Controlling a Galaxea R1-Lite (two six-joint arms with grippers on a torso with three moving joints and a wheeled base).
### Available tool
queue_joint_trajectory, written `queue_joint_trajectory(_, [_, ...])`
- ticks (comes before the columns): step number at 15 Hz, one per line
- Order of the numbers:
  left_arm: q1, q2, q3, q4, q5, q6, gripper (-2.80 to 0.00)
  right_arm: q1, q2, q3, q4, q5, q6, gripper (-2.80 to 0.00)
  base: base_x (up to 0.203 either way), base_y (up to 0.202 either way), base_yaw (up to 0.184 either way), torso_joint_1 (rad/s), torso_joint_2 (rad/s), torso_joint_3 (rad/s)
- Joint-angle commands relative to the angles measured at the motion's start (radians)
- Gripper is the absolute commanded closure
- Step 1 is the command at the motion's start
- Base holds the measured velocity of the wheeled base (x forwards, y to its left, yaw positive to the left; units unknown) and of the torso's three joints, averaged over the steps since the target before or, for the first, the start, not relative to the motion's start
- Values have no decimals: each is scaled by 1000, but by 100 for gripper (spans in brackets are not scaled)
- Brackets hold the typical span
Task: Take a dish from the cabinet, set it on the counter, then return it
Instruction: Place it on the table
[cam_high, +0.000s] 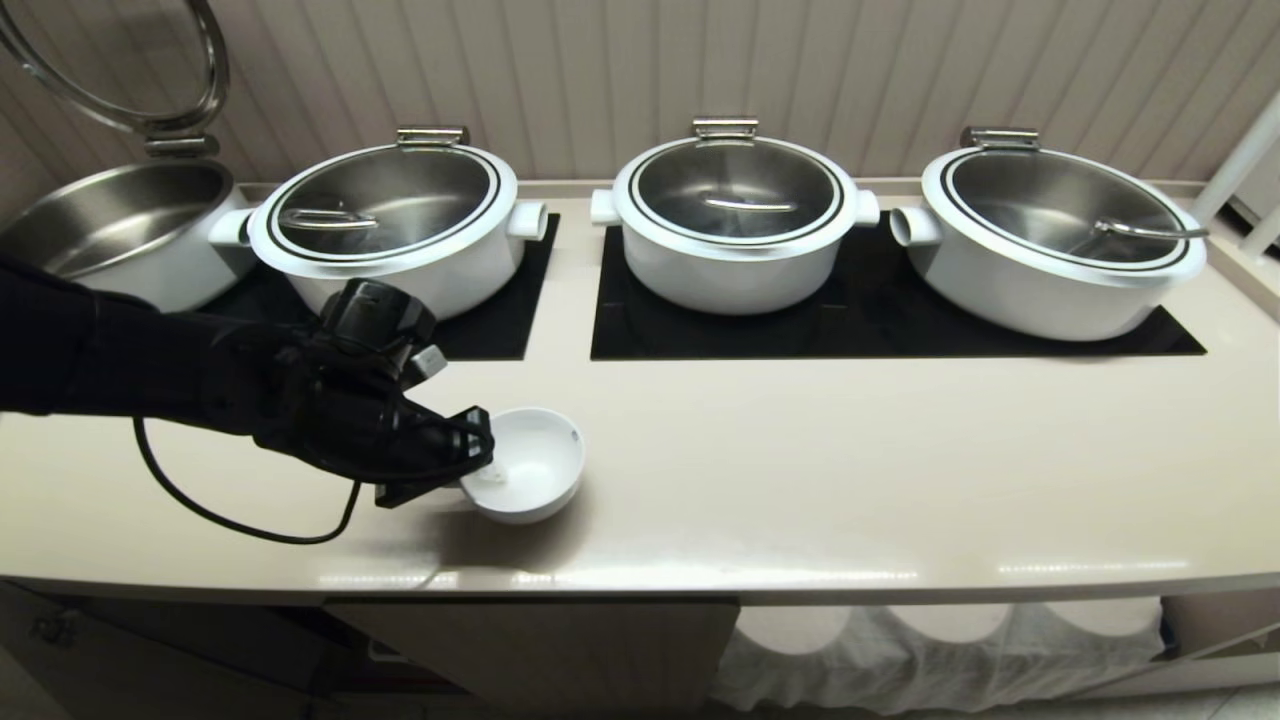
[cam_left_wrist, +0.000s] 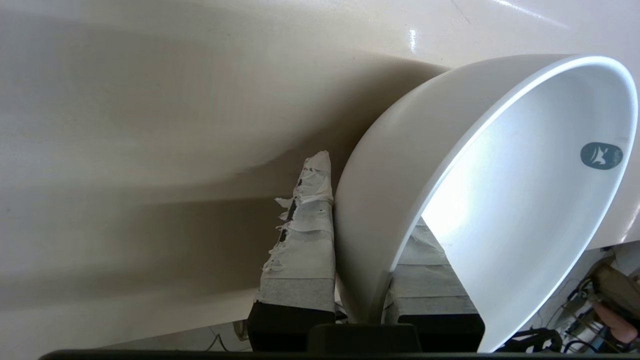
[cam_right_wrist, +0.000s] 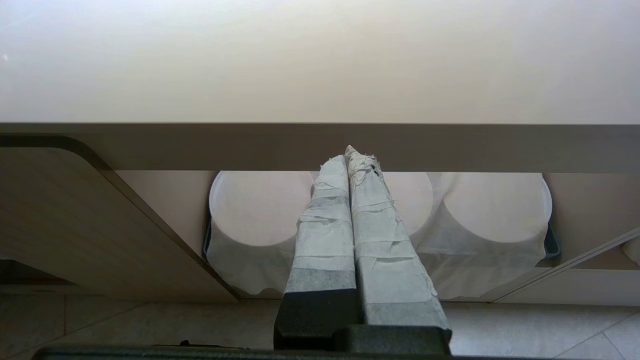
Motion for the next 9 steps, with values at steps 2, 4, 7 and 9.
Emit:
queue_joint_trajectory(2, [0, 6, -2, 1, -1, -4, 0, 1, 0, 0, 0, 0, 0, 0, 0, 0, 0, 0, 0, 0])
queue_joint_trajectory(4, [-5, 6, -2, 2, -1, -4, 0, 1, 0, 0, 0, 0, 0, 0, 0, 0, 0, 0, 0, 0])
queue_joint_trajectory(7, [-8, 6, -3, 1, -1, -4, 0, 0, 0, 0, 0, 0, 0, 0, 0, 0, 0, 0, 0, 0])
queue_joint_trajectory(9, [-13, 6, -3, 1, -1, -4, -280, 1, 0, 0, 0, 0, 0, 0, 0, 0, 0, 0, 0, 0])
